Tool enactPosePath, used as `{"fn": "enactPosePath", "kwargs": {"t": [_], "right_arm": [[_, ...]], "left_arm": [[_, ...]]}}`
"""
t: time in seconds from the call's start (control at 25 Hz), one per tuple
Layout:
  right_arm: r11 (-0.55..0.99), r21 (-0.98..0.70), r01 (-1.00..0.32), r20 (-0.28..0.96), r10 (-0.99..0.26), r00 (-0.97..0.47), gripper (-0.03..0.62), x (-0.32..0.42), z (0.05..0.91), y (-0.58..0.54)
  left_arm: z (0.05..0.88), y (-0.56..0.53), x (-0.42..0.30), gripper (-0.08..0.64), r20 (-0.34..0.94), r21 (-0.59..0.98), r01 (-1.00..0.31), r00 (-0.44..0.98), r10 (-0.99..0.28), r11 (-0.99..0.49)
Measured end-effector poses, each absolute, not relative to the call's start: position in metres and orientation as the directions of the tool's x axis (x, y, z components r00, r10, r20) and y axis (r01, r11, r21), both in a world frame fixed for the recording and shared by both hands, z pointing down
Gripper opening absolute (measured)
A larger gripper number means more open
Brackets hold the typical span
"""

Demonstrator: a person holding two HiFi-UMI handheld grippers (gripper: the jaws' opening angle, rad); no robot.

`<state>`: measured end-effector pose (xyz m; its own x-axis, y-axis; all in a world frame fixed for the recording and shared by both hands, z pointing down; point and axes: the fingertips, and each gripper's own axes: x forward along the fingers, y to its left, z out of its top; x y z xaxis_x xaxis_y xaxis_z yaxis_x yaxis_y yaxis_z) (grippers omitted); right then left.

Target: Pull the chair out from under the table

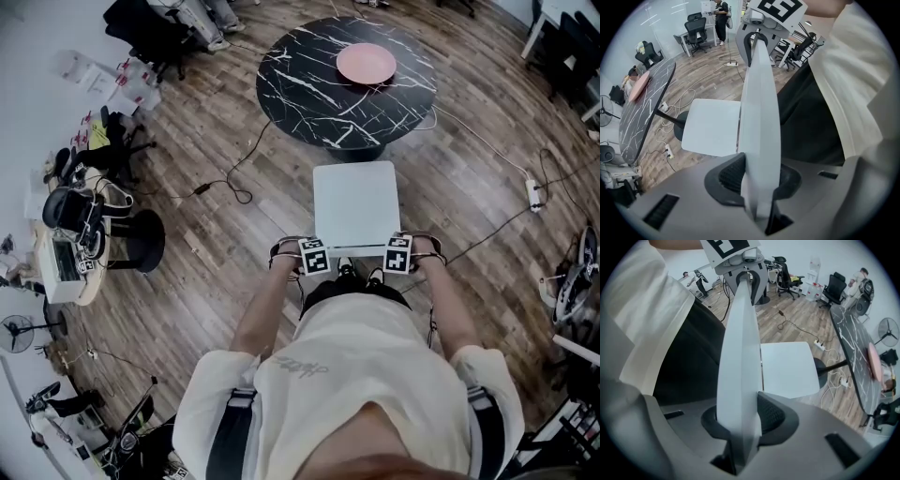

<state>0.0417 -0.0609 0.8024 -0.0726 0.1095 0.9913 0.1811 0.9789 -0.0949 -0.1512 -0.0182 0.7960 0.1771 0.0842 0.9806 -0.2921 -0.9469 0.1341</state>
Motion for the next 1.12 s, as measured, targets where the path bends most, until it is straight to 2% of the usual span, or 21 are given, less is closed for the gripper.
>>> {"fn": "enactPosePath", "kwargs": {"t": [0.48, 1.12], "right_arm": [[0.972, -0.089, 0.215, 0.992, 0.107, -0.073, 0.094, 0.057, 0.801, -0.036], [0.978, -0.054, 0.204, 0.994, 0.071, -0.079, 0.095, 0.068, 0.805, -0.003]], "left_arm": [[0.794, 0.011, -0.135, 0.100, 0.983, 0.124, -0.337, 0.169, 0.070, -0.933], [0.798, 0.035, -0.126, 0.101, 0.983, 0.117, -0.308, 0.174, 0.065, -0.944]]}}
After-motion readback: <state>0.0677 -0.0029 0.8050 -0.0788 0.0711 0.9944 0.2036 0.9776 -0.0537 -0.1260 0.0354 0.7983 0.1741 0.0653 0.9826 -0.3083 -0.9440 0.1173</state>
